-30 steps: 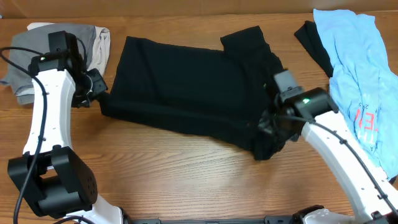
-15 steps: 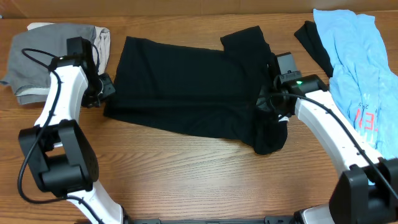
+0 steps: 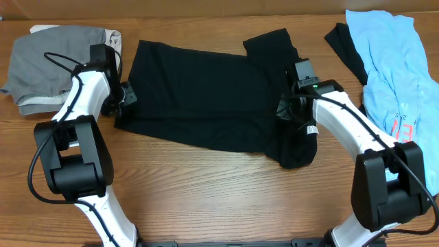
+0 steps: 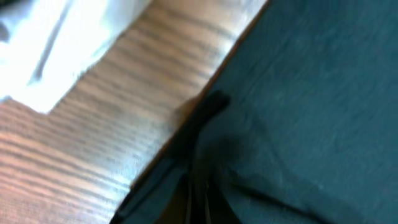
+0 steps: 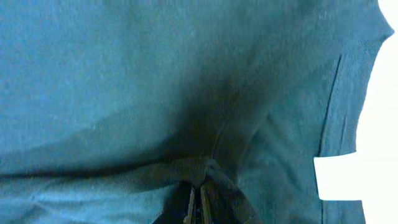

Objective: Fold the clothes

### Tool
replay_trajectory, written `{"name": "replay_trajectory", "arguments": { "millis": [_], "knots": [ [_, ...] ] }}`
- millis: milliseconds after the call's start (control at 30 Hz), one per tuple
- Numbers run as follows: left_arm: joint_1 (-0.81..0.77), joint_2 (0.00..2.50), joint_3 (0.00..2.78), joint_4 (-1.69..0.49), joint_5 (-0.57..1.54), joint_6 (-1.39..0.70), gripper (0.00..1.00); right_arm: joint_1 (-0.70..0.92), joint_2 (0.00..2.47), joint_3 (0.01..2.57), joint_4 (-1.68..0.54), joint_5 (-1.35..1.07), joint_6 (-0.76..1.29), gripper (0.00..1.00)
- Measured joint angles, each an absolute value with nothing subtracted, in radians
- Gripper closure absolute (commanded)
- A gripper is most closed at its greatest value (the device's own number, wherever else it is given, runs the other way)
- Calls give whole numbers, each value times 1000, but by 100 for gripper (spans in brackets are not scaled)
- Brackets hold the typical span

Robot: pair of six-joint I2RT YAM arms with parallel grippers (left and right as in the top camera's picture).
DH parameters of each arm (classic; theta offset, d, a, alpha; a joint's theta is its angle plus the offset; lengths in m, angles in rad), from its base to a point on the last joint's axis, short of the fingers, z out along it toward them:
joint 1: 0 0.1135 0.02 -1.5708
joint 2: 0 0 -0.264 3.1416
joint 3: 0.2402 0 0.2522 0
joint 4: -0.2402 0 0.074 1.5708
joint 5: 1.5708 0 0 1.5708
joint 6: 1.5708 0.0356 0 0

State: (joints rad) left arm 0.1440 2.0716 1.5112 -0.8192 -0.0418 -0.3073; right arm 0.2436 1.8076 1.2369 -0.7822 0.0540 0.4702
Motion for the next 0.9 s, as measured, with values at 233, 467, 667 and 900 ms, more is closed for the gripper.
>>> {"name": "replay_trajectory", "arguments": {
  "millis": [233, 467, 667, 900],
  "knots": [
    [144, 2072, 1511, -793, -42, -311, 0, 223, 1808, 1238, -750, 64, 467, 19],
    [144, 2080, 1586, -979, -43, -307, 0, 202, 1799, 1324, -967, 55, 466, 16],
    [144, 2083, 1854, -1245, -43, -290, 0, 205, 1686, 1402, -1203, 28, 467, 16],
    [143, 2082, 1900, -1272, -43, -281, 0, 292, 1650, 1296, -1194, 2, 467, 27]
  ]
}}
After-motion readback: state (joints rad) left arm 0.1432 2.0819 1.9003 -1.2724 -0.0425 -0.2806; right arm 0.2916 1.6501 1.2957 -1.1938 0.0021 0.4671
